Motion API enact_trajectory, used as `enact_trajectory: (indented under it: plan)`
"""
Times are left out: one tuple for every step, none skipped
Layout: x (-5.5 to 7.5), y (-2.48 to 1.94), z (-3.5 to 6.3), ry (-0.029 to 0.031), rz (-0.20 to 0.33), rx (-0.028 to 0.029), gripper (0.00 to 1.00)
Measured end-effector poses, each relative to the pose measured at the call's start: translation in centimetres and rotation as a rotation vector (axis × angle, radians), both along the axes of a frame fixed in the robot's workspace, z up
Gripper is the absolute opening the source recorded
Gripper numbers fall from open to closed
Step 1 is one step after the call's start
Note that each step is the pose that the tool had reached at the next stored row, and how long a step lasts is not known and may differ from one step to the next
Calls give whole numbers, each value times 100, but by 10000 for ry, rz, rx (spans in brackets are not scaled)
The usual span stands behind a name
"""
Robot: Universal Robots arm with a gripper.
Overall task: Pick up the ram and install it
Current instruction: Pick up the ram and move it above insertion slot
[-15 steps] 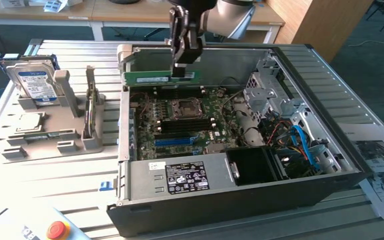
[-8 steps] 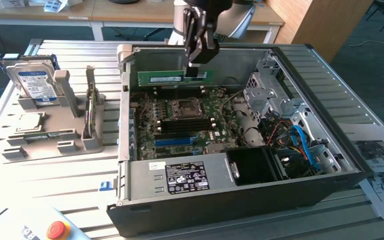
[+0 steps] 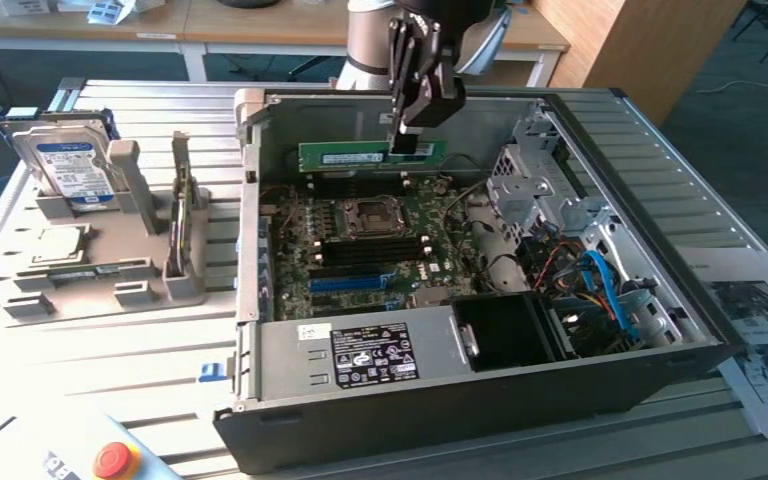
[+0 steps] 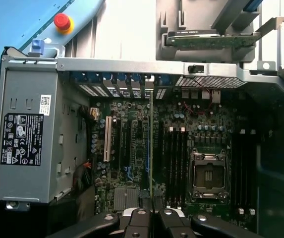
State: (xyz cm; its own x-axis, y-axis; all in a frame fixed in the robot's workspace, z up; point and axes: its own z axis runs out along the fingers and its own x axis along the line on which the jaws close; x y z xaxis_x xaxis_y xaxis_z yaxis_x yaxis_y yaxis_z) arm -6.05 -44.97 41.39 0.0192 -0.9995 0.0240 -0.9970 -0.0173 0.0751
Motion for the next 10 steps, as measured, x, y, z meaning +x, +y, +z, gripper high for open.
enact_trajectory:
  plan:
    - [1,0,0,0,0,1,12]
    - [1,0,-1,0,-1,1,12]
    - [2,1,0,0,-1,0,12]
    - [2,1,0,0,-1,1,12]
    - [2,1,0,0,0,0,12]
    - [2,1,0,0,0,1,12]
    - [2,1,0,0,-1,0,12]
    - [2,1,0,0,0,0,12]
    - [2,1,0,0,0,0,12]
    - [2,1,0,0,0,0,12]
